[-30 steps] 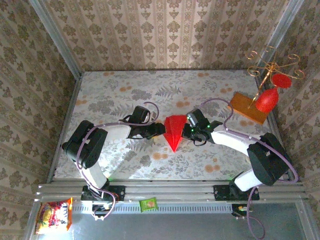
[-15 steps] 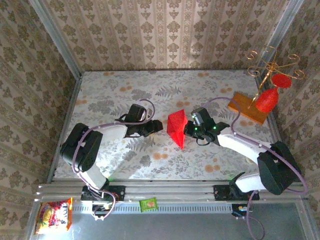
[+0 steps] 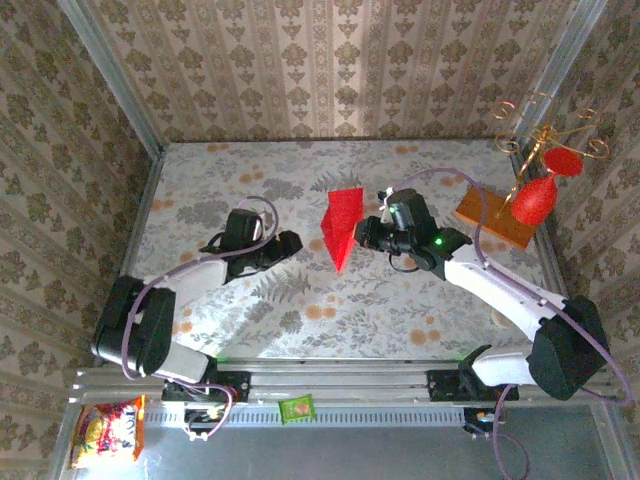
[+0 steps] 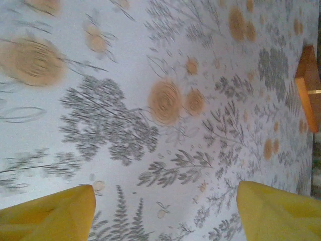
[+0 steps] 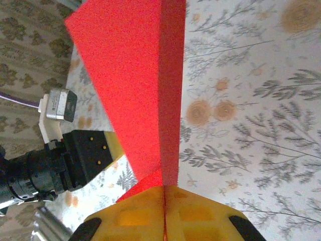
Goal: Fold a paper plane with a square sheet of paper (pick it up from the middle)
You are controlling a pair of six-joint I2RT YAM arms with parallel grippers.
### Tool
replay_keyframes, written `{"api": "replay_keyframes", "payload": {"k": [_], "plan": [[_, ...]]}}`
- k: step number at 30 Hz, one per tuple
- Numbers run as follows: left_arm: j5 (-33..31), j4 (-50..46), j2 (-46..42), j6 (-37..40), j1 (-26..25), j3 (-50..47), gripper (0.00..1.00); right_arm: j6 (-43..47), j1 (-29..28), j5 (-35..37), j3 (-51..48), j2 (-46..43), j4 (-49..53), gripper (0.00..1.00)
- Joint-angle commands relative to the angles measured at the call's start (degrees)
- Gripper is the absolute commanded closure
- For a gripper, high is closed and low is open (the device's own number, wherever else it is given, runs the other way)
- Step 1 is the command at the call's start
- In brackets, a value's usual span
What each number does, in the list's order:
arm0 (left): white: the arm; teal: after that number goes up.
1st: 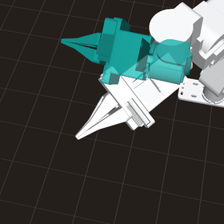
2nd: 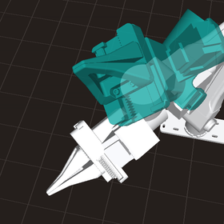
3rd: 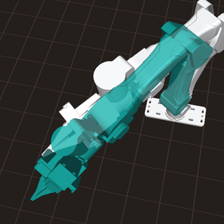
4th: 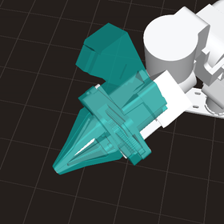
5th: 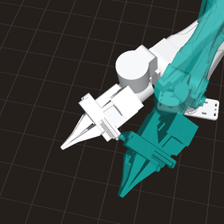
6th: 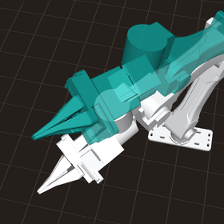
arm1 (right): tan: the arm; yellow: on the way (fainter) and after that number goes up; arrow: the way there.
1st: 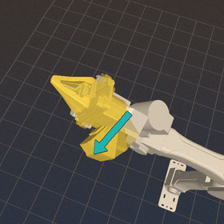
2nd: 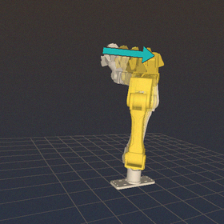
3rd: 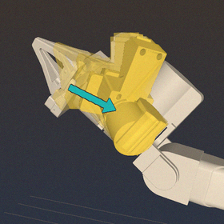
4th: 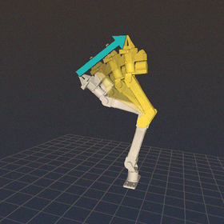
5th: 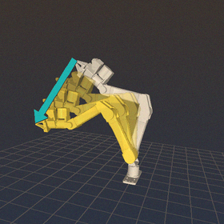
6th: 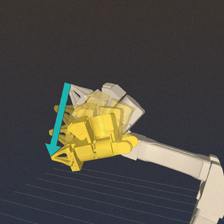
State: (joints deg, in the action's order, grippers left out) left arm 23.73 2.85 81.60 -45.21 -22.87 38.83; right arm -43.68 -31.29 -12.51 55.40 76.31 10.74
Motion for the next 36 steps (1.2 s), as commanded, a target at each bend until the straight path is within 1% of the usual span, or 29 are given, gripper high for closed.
{"api": "replay_keyframes", "payload": {"k": [1, 5, 7, 9, 15, 21, 25, 26, 31, 33, 36], "plan": [[-3.5, -1.9, -4.0, -1.1, 1.9, -2.1, 0.23, -1.4, -0.6, -6.9, 0.7, 5.6, -4.4, 0.9], [-5.2, -2.4, -7.0, -1.9, 3.4, -4.2, 0.22, -4.9, -1.5, -12.2, 0.0, 11.8, -11.3, 0.9], [-4.6, -2.4, -7.2, -1.6, 3.4, -4.5, 0.22, -7.1, -1.6, -14.5, -1.0, 15.2, -15.4, 0.9], [-3.5, -2.1, -6.7, -1.5, 3.3, -4.4, 0.22, -8.4, -1.5, -15.3, -1.9, 17.8, -17.6, 0.9], [0.1, -1.1, -3.1, -0.6, 1.1, -3.2, 0.23, -9.9, 0.1, -14.2, -5.5, 21.8, -18.9, 0.9], [1.7, 0.0, 1.0, -0.5, -2.1, -1.6, 0.25, -7.8, 1.8, -10.2, -7.7, 21.5, -14.8, 0.9], [3.3, 1.3, 4.3, -0.7, -2.8, 0.0, 0.3, -7.0, 2.2, -8.3, -7.4, 21.7, -11.7, 0.9], [3.8, 1.7, 5.0, -0.7, -4.6, 0.3, 0.31, -6.8, 2.2, -8.1, -7.7, 21.7, -11.7, 0.9], [6.6, 3.9, 8.7, -0.5, -5.9, 2.5, 0.37, -6.6, 2.3, -8.0, -8.0, 21.6, -11.8, 0.9], [7.4, 4.3, 10.2, -0.1, -6.2, 3.7, 0.42, -6.7, 2.3, -8.1, -7.9, 21.7, -12.0, 0.9], [7.0, 3.7, 12.7, 0.3, -6.2, 5.4, 0.49, -6.6, 2.3, -8.3, -7.7, 21.9, -12.0, 0.9]]}}
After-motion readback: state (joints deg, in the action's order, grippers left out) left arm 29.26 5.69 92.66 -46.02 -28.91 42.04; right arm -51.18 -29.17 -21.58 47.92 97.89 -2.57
